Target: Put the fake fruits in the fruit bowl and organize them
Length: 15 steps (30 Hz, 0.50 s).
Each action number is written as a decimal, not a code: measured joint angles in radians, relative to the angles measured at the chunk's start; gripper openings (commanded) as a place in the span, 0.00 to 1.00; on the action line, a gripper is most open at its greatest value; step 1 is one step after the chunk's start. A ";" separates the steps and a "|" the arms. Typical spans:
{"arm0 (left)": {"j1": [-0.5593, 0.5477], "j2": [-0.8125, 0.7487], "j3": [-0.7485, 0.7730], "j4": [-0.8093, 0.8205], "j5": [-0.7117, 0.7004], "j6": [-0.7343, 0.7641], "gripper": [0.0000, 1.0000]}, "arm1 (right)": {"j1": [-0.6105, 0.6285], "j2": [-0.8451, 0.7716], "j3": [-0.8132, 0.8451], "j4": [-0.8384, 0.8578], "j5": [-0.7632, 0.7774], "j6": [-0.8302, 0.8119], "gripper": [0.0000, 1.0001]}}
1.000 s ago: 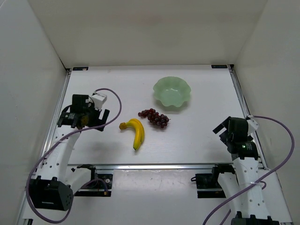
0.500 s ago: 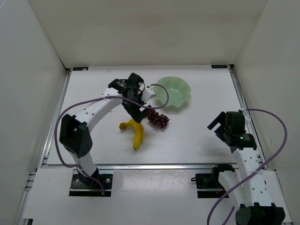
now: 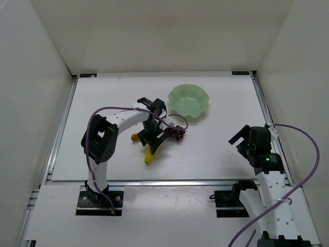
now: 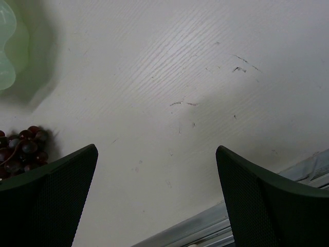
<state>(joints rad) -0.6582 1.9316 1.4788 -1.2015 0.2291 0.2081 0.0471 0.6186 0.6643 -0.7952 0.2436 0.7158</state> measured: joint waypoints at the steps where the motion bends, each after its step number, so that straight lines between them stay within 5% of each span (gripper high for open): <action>1: -0.002 0.009 -0.001 0.002 0.003 -0.001 0.68 | 0.000 -0.005 0.000 -0.004 0.001 0.003 1.00; 4: -0.004 0.031 -0.016 0.017 0.012 -0.003 0.59 | 0.000 -0.012 0.000 -0.017 0.008 0.009 1.00; 10: -0.005 0.046 -0.018 0.032 0.032 0.005 0.14 | 0.000 -0.012 0.000 -0.018 0.019 0.011 1.00; 15: 0.009 0.032 -0.016 0.006 -0.007 0.010 0.10 | 0.000 0.003 0.000 -0.018 0.023 0.011 1.00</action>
<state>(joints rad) -0.6495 1.9640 1.4628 -1.1954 0.2218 0.2176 0.0471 0.6220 0.6643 -0.8135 0.2668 0.7265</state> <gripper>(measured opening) 0.462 0.996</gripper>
